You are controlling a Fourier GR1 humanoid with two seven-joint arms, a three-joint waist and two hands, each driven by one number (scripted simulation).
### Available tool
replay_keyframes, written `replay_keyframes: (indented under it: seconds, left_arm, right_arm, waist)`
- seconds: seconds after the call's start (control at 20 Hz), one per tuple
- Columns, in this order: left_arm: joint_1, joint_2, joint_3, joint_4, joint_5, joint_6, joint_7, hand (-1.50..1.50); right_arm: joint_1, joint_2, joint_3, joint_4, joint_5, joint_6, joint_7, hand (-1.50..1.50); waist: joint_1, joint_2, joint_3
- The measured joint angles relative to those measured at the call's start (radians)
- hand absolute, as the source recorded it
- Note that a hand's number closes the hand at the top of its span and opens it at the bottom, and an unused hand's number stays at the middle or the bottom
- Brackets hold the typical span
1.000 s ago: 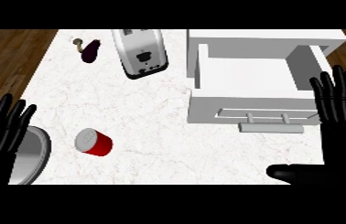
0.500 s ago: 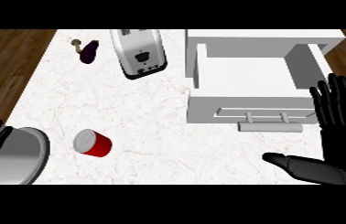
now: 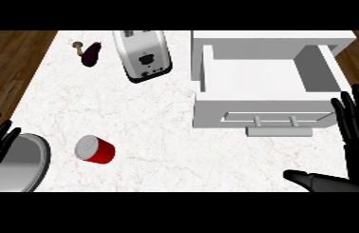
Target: Pick up the can, place it into the drawer and close the drawer
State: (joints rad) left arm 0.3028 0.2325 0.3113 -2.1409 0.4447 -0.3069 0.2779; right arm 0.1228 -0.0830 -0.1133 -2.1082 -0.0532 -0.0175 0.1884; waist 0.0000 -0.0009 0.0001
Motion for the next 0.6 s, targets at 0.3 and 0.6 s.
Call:
replay_keyframes:
  seconds: [0.3,0.6]
  left_arm:
    - [-0.007,-0.072,-0.064,0.089,-0.131,-0.025,-0.062,-1.5]
    - [-0.007,-0.127,-0.103,0.196,-0.26,-0.034,-0.16,-1.5]
  right_arm:
    - [-0.003,-0.006,-0.03,0.006,-0.02,0.017,-0.011,-1.5]
    - [0.019,-0.014,-0.063,0.013,-0.038,0.049,-0.044,-1.5]
  waist:
    - [0.0,0.0,0.0]
    - [-0.001,0.0,0.0]
